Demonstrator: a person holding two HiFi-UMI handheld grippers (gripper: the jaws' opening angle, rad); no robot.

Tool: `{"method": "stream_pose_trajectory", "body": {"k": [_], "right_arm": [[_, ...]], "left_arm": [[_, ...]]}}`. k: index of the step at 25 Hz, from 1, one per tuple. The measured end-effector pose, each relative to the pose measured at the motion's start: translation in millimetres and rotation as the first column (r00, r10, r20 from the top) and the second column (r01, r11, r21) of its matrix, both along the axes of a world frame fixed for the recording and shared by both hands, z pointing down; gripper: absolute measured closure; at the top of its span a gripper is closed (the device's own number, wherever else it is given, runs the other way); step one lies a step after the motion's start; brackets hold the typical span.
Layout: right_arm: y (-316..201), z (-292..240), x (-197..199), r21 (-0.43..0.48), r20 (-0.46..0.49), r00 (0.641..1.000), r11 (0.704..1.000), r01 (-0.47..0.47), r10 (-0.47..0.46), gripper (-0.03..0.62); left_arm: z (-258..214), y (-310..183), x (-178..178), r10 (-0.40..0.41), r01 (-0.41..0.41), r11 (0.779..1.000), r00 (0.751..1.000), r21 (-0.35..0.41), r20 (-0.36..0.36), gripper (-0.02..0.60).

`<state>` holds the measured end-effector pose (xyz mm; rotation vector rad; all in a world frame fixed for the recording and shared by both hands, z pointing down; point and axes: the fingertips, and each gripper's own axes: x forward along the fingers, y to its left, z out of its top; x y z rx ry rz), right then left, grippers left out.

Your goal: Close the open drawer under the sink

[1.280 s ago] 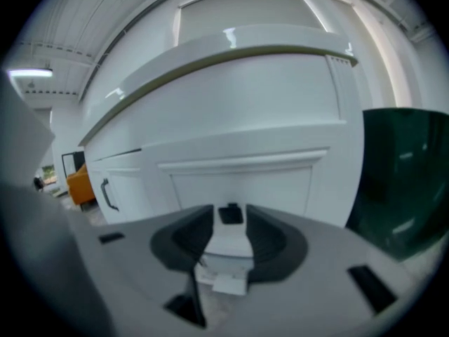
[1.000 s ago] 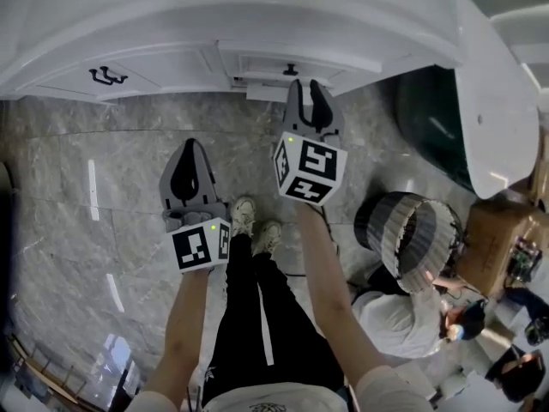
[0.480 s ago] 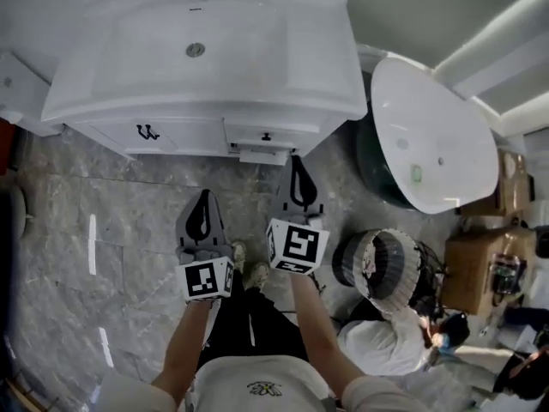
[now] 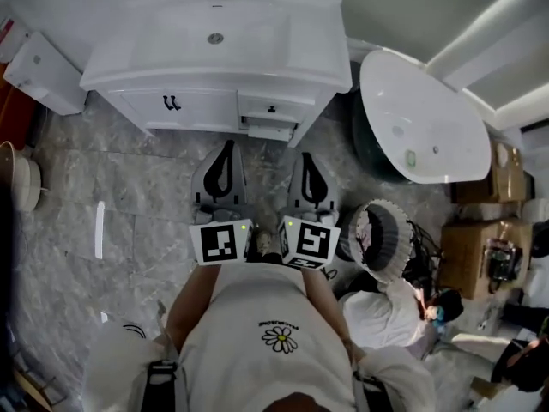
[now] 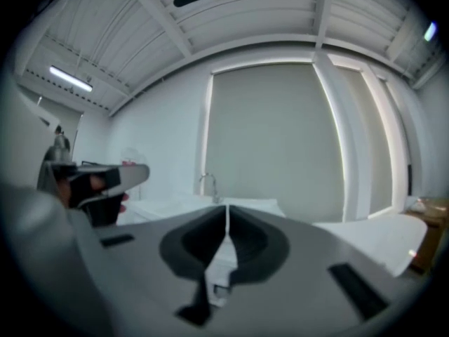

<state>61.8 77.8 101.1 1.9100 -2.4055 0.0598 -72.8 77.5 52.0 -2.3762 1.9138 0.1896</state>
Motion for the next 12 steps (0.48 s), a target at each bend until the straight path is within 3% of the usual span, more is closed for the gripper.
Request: {"method": "stream_pose_trajectory", "body": {"k": [4,7,12], "right_arm": [[21,-18,3,0.052,-0.045,0.999,0.998,0.02,-0.018,0.56],[30,-24,3,0.076,-0.072,0.997,0.997,0.034,-0.028,0.56],[34,-21,9,0.069,-0.059,0.998,0.997,0.03,-0.026,0.56]], "left_arm": [[-12,16,8,0.015,-0.019,0.999,0.995,0.038,0.095,0.569],[-7,24,3,0.004,-0.005,1.0,0.998,0.03,0.059,0.569],[-10,32,8,0.017,-0.021,0.999,0.997,0.051,0.069,0.569]]}}
